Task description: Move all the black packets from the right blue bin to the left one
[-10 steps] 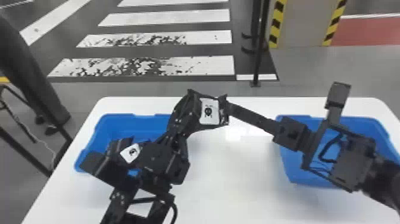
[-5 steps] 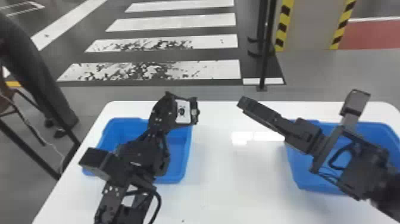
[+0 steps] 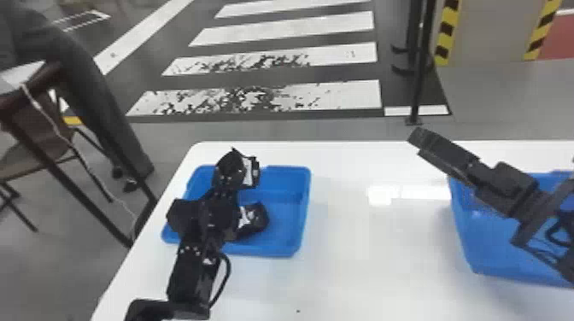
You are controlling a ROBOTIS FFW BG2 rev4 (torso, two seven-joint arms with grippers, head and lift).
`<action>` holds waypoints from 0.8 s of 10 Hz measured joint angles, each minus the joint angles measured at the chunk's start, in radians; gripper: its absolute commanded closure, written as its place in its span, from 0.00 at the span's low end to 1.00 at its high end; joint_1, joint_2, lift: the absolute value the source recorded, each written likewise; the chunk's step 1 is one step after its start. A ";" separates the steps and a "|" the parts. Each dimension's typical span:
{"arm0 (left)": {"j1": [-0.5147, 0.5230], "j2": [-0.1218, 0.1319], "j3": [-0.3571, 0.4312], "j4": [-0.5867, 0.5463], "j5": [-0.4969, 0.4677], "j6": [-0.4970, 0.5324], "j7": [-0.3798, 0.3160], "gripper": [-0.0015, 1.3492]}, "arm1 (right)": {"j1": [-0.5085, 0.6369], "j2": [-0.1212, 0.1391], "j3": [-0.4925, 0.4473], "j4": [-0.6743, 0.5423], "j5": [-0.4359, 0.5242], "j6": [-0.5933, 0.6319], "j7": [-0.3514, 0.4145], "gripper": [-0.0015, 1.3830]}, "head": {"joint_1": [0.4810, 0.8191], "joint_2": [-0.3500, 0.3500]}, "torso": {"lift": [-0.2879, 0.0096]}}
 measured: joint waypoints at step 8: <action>0.232 0.002 -0.176 -0.288 0.341 -0.259 0.003 0.12 | 0.101 0.040 -0.335 -0.370 0.764 0.436 -0.247 0.16 | 0.63 0.44 | 0.50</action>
